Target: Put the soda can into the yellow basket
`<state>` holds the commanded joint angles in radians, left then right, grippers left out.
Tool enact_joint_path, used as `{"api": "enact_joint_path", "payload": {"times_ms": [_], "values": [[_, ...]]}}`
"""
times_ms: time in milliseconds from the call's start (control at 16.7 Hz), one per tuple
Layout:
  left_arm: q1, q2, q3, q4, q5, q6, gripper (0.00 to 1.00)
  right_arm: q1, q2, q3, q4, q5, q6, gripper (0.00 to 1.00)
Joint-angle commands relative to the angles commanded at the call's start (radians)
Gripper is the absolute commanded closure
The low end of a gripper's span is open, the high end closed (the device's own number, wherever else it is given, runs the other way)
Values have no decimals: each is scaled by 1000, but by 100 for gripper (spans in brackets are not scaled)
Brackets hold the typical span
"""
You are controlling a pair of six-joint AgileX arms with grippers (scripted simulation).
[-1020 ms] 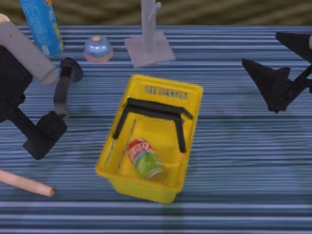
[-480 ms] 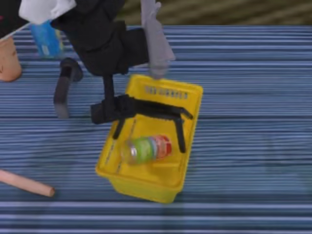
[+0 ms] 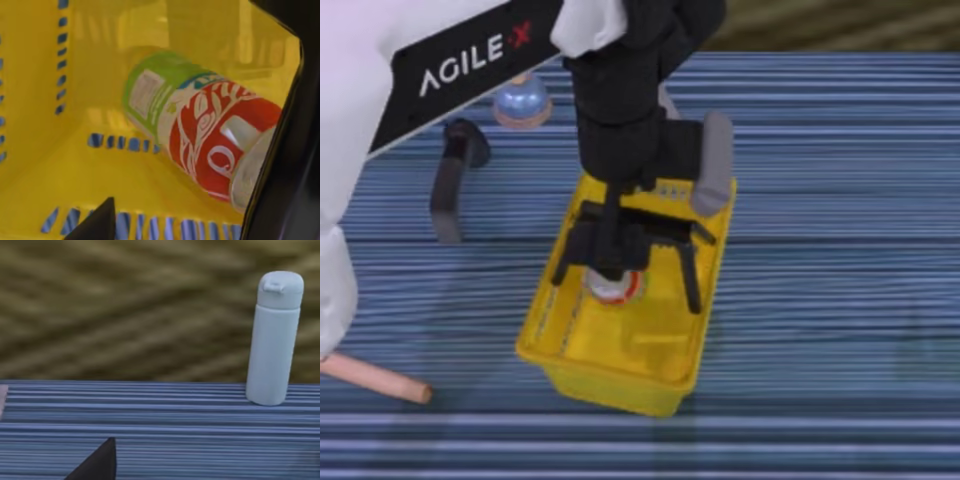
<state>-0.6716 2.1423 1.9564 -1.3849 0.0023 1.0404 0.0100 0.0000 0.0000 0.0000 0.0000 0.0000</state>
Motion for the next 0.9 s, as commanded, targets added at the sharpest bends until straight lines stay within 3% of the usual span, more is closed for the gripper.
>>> {"api": "enact_joint_path", "payload": {"times_ms": [900], "values": [[1, -1, -81, 80, 0, 1, 0, 0, 0, 0, 0, 0, 0, 0]]}}
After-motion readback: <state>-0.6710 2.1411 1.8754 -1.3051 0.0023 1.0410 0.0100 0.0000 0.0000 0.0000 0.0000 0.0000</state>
